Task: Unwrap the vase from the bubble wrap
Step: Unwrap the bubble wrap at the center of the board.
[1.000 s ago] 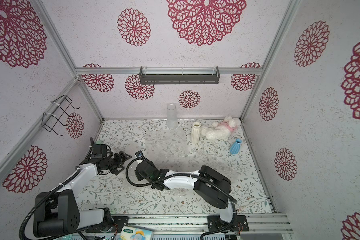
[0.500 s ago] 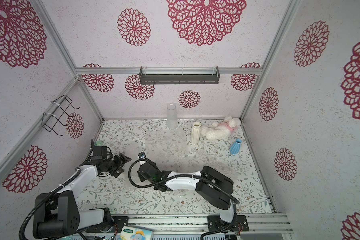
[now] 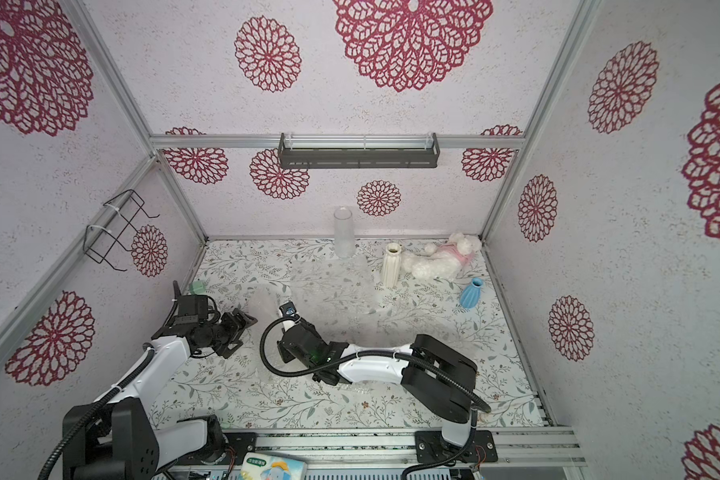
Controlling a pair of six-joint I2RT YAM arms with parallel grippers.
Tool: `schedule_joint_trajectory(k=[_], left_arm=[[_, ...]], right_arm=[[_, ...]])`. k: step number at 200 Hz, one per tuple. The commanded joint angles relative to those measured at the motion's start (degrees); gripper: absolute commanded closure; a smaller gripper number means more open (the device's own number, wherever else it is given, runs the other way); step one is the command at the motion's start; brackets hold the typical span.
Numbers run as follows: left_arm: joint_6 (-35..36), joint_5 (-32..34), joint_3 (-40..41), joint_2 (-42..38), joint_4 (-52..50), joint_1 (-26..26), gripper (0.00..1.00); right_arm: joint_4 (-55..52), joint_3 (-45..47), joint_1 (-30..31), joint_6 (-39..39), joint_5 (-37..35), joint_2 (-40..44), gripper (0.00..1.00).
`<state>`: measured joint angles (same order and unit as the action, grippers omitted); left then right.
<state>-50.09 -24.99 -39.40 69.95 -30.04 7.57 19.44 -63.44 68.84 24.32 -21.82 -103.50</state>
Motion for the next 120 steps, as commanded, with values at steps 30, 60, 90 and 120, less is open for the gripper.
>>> schedule_joint_trajectory(k=[30, 60, 90, 120], left_arm=[[4.6, 0.3, -5.1, -1.8, -5.4, 1.3, 0.13], [5.6, 0.5, -5.5, -2.7, -6.4, 1.3, 0.14], [5.0, 1.0, -4.6, -3.9, -5.5, -0.8, 0.15], [4.8, 10.2, -6.4, -3.6, -8.1, -9.3, 0.16]], right_arm=[[6.5, 2.7, -0.1, 2.4, -3.0, 3.4, 1.0], [8.5, 4.1, -0.3, 3.7, -2.0, 3.0, 1.0], [11.5, 6.8, -1.8, 4.8, 0.3, 4.0, 1.0], [16.0, 10.4, -3.6, 6.2, 4.1, 4.9, 1.0]])
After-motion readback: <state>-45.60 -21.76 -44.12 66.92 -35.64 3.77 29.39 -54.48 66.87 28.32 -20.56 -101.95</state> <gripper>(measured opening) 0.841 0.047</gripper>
